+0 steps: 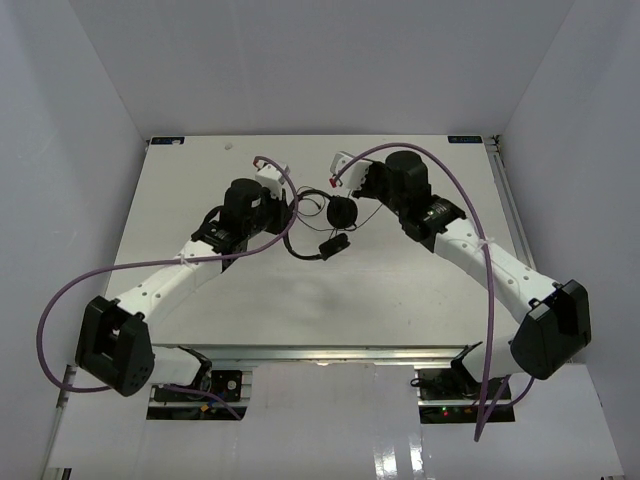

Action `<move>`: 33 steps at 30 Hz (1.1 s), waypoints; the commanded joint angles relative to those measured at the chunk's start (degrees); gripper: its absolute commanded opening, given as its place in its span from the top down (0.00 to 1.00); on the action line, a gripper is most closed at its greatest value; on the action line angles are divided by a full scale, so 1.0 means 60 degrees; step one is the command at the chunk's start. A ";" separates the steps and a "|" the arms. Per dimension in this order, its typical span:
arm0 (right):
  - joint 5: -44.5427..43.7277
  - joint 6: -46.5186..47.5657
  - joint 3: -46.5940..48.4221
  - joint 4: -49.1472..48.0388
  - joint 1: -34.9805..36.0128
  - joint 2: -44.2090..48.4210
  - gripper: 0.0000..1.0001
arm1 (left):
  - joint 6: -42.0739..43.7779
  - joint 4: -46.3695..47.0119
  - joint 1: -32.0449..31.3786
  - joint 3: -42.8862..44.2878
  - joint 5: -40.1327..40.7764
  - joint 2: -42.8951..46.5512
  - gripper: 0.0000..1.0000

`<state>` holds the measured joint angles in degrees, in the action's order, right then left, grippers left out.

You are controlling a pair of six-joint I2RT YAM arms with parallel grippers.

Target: Wrap the headphones

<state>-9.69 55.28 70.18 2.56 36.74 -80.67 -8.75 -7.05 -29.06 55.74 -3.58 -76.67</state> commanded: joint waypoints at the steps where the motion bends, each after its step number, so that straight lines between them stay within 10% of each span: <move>1: 0.2234 -0.1423 0.0800 -0.0118 -0.0391 -0.0354 0.92 | 0.0237 0.0066 -0.0147 -0.0209 -0.1944 0.0592 1.00; 18: 0.7152 -0.5152 0.0375 -0.0300 -0.2386 -0.1409 0.92 | -0.0353 -0.1026 -0.0460 0.1034 -0.1911 0.1524 1.00; 25: 1.1718 -0.8509 -0.0514 -0.3370 -0.2698 -0.1828 0.90 | -0.0925 -0.1823 -0.0460 0.3033 -0.1832 0.1300 1.00; 33: 1.2418 -1.2888 -0.0097 -0.8518 -0.1715 -0.3484 0.77 | -0.1713 -0.2624 -0.0460 0.5792 -0.1894 0.0644 1.00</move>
<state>58.84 -3.98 66.79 -28.10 23.88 -97.21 -15.08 -20.69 -31.63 82.03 -14.24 -71.78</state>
